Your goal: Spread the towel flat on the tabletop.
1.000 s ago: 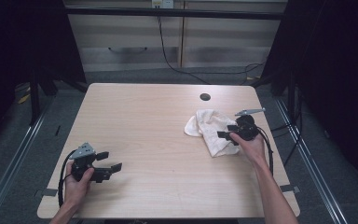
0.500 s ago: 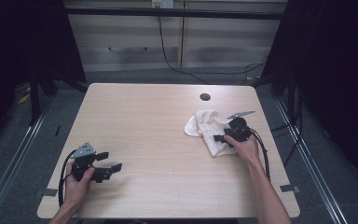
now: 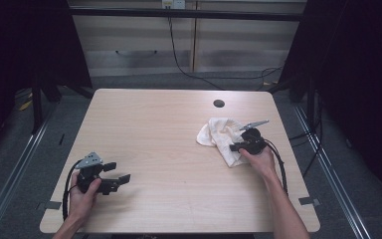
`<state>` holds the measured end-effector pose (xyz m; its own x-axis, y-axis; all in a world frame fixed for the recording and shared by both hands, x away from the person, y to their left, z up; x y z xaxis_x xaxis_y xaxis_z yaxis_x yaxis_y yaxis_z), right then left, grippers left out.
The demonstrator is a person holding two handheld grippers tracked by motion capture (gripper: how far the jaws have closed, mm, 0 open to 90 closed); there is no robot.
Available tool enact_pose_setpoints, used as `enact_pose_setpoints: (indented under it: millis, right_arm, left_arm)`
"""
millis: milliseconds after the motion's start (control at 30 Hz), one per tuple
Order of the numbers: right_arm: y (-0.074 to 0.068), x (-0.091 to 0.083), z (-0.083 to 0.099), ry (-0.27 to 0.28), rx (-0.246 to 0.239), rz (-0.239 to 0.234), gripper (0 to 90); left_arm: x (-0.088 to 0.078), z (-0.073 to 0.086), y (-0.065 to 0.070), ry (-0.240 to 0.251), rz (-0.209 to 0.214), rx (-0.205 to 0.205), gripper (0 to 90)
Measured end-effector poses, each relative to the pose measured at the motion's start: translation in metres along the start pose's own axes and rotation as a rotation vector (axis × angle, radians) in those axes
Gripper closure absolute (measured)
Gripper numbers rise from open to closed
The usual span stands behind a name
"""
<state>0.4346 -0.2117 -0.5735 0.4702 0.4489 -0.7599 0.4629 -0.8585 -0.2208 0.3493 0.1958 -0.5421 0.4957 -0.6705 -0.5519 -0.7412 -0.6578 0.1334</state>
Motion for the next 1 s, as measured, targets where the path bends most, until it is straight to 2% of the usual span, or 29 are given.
enact_pose_setpoints:
  millis: [133,167,200,267,333,367,400,467,500,533,567,600,700,800,867,933,1000]
  right_arm:
    - [-0.008,-0.001,0.004,-0.003,-0.013,-0.023,84.0]
    - [-0.015,-0.002,0.007,-0.006,-0.024,-0.043,84.0]
    - [-0.015,-0.002,0.007,-0.006,-0.024,-0.043,84.0]
    - [-0.028,-0.003,0.013,0.0,-0.047,-0.069,84.0]
    - [-0.033,-0.004,0.016,-0.001,-0.052,-0.076,84.0]
    - [-0.033,-0.004,0.016,-0.001,-0.052,-0.076,84.0]
    - [-0.039,-0.004,0.018,-0.007,-0.061,-0.081,84.0]
    - [-0.043,-0.004,0.02,-0.004,-0.069,-0.089,84.0]
    - [-0.049,-0.005,0.022,-0.004,-0.068,-0.104,84.0]
    - [-0.049,-0.005,0.022,-0.004,-0.068,-0.104,84.0]
    - [-0.054,-0.004,0.024,0.01,-0.069,-0.135,84.1]
    - [-0.056,-0.004,0.025,0.006,-0.063,-0.144,84.1]
    - [-0.064,-0.005,0.028,0.008,-0.065,-0.165,84.1]
    - [-0.071,-0.005,0.032,0.012,-0.07,-0.178,84.1]
    - [-0.075,-0.005,0.033,0.022,-0.056,-0.175,84.2]
    - [-0.079,-0.005,0.034,0.035,-0.058,-0.185,84.2]
    - [-0.083,-0.005,0.035,0.029,-0.074,-0.181,84.2]
  left_arm:
    - [0.0,-0.001,0.001,0.005,0.0,-0.002,18.3]
    - [0.0,-0.001,0.002,0.006,0.008,-0.006,18.4]
    - [0.0,-0.002,0.004,0.01,0.018,-0.01,18.4]
    - [0.0,-0.002,0.008,0.006,0.025,0.017,17.6]
    - [0.001,-0.003,0.012,0.01,0.039,0.008,17.7]
    - [0.001,-0.003,0.012,0.01,0.039,0.008,17.4]
    - [0.002,-0.003,0.012,0.004,0.033,0.025,17.4]
    - [0.002,-0.003,0.012,0.004,0.032,0.024,17.3]
    - [0.002,-0.003,0.01,0.006,0.021,0.027,17.3]
    - [0.002,-0.003,0.008,0.008,0.01,0.03,17.3]
    - [0.001,-0.004,0.005,0.019,0.019,0.002,17.4]
    - [0.001,-0.004,0.003,0.021,0.016,-0.014,17.5]
    - [0.0,-0.005,0.0,0.034,0.012,-0.034,18.3]
    - [0.0,-0.006,0.003,0.038,0.022,-0.033,19.1]
    - [-0.001,-0.009,0.004,0.052,0.022,-0.035,21.1]
    - [-0.002,-0.011,0.007,0.061,0.02,-0.024,23.3]
    - [-0.002,-0.013,0.009,0.07,0.028,-0.032,23.6]
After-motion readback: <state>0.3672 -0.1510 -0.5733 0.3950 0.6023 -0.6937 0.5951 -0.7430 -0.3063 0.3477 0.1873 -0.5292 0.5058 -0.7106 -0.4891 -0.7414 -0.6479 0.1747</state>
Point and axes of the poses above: each handheld gripper's, and its own axes: x roughly forward along the jaws, z roughly out of its underside, y roughly to its right, the point moved 10 cm from there along x, roughly forward along the jaws, and after that the axes turned 6 degrees about x, right-handed, at the moved point
